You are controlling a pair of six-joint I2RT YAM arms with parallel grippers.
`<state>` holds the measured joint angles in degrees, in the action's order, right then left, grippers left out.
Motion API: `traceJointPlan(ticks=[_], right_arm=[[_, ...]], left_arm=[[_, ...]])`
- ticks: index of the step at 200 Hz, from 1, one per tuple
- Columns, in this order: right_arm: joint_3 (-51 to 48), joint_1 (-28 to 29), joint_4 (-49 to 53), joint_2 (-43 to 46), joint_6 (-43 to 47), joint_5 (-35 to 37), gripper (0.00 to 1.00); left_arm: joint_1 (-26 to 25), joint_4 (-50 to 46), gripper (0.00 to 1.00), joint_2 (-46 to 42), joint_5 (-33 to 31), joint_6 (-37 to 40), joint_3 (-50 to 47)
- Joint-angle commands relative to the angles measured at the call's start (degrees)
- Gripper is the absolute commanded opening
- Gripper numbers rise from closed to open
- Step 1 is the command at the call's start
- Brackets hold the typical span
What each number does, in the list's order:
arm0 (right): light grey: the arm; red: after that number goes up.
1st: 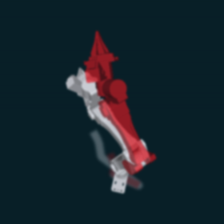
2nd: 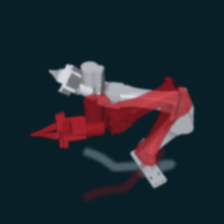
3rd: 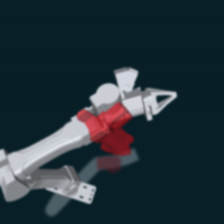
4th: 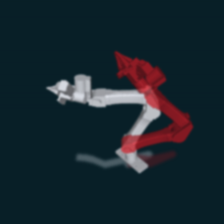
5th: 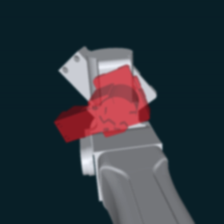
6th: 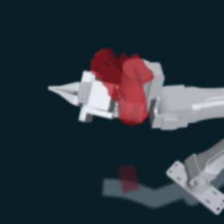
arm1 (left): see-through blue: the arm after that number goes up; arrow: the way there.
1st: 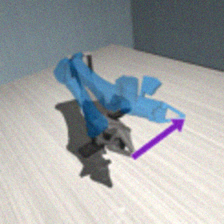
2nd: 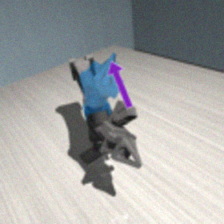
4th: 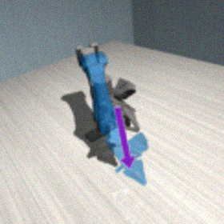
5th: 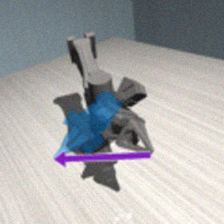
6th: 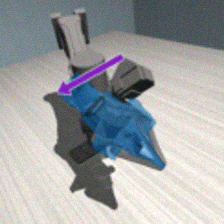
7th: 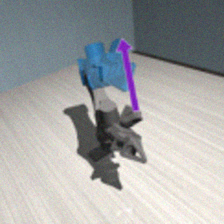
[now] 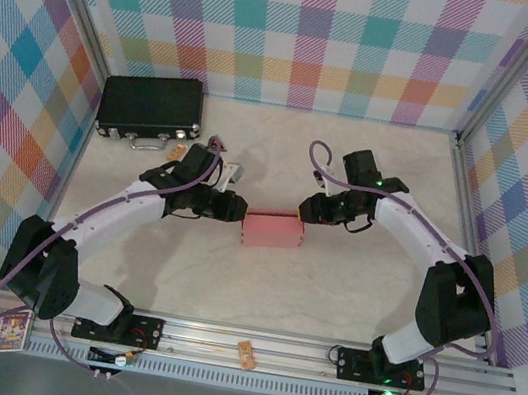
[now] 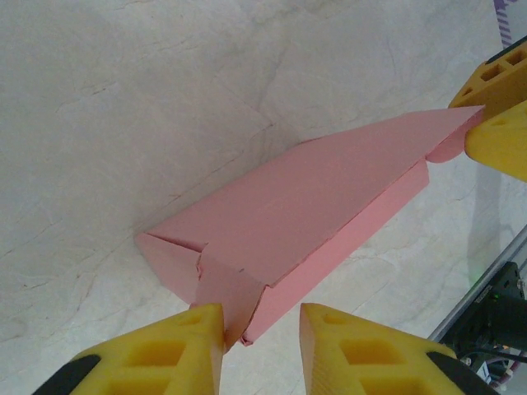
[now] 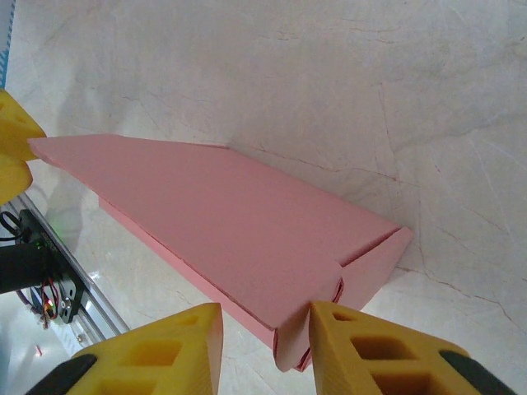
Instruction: Fold the paper box
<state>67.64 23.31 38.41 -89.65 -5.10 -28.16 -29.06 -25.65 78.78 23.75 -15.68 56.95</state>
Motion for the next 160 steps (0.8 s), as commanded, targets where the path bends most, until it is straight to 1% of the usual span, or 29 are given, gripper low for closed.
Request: traceJointPlan(ticks=[1,49,74,117,160], right_arm=[[0.30,0.24,-0.18,-0.26,1.00,-1.54,0.34],[0.43,0.25,-0.27,-0.35,0.90,-1.59,0.34],[0.57,0.24,-0.16,-0.35,0.84,-1.62,0.34],[0.39,0.27,-0.18,-0.35,0.80,-1.58,0.34],[0.39,0.33,-0.36,-0.50,0.88,-1.77,0.34]], left_arm=[[-0.23,-1.93,0.31,-0.17,-0.89,-1.17,0.14],[-0.48,-3.37,0.35,-0.39,-1.42,-1.19,0.53],[-0.58,-4.12,0.35,0.01,-1.55,-1.21,0.92],[-1.00,-3.61,0.30,0.09,-0.48,-1.65,1.15],[-1.35,-2.01,0.30,1.08,1.09,-2.50,0.98]])
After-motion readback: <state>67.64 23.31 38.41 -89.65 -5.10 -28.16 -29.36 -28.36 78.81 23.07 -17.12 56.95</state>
